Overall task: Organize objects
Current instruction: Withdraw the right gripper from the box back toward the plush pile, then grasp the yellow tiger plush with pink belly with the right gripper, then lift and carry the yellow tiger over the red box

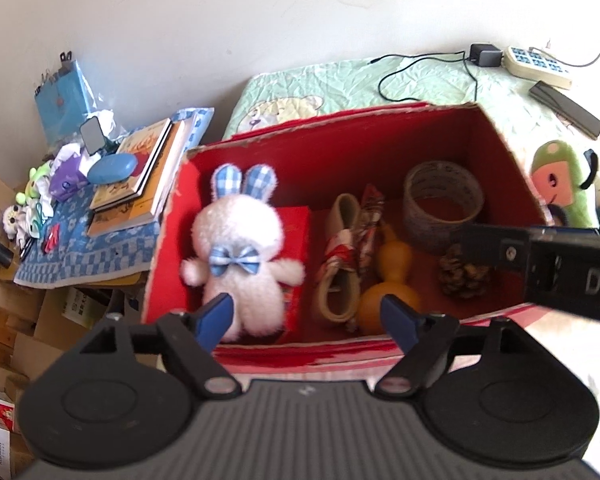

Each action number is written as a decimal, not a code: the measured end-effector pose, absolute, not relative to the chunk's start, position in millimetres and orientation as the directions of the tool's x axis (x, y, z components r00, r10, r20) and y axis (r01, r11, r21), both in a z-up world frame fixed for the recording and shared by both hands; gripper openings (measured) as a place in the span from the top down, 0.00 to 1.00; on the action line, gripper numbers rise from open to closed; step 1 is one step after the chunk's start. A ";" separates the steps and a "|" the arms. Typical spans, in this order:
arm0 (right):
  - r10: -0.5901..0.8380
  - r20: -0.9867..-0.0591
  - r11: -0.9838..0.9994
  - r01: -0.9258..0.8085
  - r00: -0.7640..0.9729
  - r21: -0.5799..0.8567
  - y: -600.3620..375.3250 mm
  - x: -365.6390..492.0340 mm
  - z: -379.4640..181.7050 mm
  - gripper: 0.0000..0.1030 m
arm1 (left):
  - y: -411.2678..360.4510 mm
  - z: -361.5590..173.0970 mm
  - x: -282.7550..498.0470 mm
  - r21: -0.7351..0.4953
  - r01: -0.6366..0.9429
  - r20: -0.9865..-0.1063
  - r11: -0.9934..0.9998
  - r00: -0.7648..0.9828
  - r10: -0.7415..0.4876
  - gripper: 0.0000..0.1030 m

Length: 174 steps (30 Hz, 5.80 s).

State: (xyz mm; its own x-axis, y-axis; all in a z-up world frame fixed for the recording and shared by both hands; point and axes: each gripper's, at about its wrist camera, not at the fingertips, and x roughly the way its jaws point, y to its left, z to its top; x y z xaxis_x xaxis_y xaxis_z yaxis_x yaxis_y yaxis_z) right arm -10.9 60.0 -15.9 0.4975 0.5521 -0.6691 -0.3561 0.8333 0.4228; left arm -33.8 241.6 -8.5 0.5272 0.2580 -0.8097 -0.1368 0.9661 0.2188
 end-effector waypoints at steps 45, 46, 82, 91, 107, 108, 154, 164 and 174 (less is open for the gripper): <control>0.348 -0.768 0.929 -0.089 0.537 0.359 -162.4 -22.8 -48.9 0.45 | 0.3 -30.4 -17.2 0.156 0.126 -0.863 0.980 0.500 0.073 0.11; 0.344 -0.769 0.929 -0.079 0.538 0.361 -167.1 -22.5 -50.2 0.45 | -3.5 -31.4 -16.0 0.155 0.133 -0.865 0.979 0.497 0.069 0.11; 0.388 -0.721 0.802 0.175 0.574 0.571 -296.0 22.5 -84.8 0.39 | -94.1 -61.5 47.7 -0.060 0.344 -0.883 0.937 0.420 -0.211 0.09; 0.462 -0.691 0.763 0.149 0.556 0.629 -295.3 51.5 -100.3 0.38 | -101.1 -77.8 68.3 -0.042 0.340 -0.900 0.940 0.395 -0.183 0.08; 0.578 -0.665 0.729 0.066 0.473 0.681 -278.9 93.5 -131.3 0.38 | -98.7 -108.4 92.5 -0.151 0.360 -0.917 0.921 0.298 -0.267 0.05; 0.581 -0.663 0.726 0.068 0.471 0.685 -279.4 95.4 -133.1 0.38 | -100.1 -109.0 93.2 -0.151 0.366 -0.916 0.918 0.298 -0.269 0.05; 0.623 -0.553 0.675 -0.023 0.553 0.737 -267.2 8.7 -80.6 0.54 | -76.7 -43.8 -9.5 -0.160 0.484 -0.807 0.861 0.438 -0.396 0.23; 0.637 -0.510 0.677 -0.104 0.578 0.728 -208.6 -6.8 -49.4 0.53 | -15.4 -10.6 -30.1 -0.125 0.464 -0.754 0.877 0.531 -0.388 0.23; 0.662 -0.474 0.664 -0.162 0.581 0.730 -122.9 -18.0 -25.8 0.53 | 75.2 16.0 -41.4 -0.095 0.429 -0.722 0.898 0.591 -0.359 0.23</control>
